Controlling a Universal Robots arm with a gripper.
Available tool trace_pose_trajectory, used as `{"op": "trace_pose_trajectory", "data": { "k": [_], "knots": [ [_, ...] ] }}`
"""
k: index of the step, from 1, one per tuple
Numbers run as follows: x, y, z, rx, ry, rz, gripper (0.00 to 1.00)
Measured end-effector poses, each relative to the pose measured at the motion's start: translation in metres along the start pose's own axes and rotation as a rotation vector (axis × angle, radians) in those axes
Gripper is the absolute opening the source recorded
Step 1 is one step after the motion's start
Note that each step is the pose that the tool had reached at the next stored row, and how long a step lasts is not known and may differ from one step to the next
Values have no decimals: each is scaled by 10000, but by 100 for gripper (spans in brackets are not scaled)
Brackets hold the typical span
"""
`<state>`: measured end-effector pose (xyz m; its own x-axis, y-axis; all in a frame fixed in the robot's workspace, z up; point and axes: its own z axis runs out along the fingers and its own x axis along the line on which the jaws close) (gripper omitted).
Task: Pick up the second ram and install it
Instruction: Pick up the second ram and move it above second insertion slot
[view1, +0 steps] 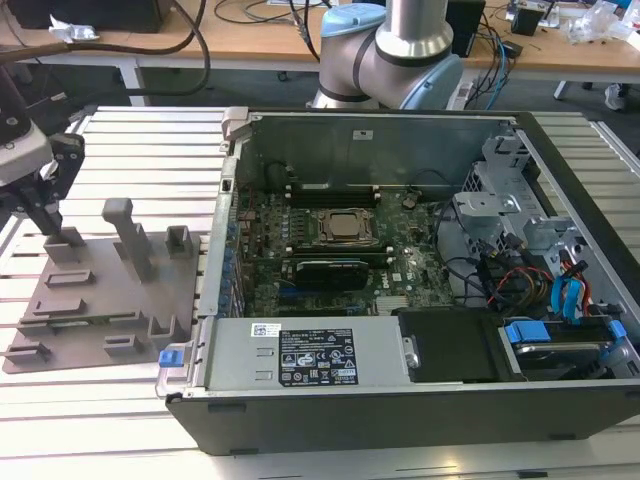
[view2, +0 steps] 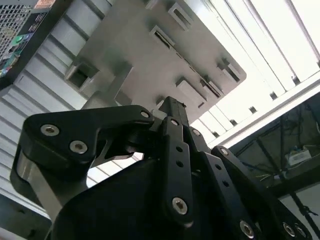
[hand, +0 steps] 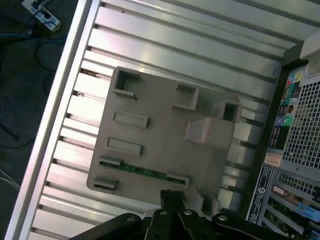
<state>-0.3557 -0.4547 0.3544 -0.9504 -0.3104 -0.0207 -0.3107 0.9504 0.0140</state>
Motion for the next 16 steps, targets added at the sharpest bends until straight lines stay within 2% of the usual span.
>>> {"op": "trace_pose_trajectory", "data": {
  "k": [8,16],
  "knots": [
    [0,0,0,-34,22,-1613,10],
    [0,0,0,-74,50,-3581,10]
  ]
}}
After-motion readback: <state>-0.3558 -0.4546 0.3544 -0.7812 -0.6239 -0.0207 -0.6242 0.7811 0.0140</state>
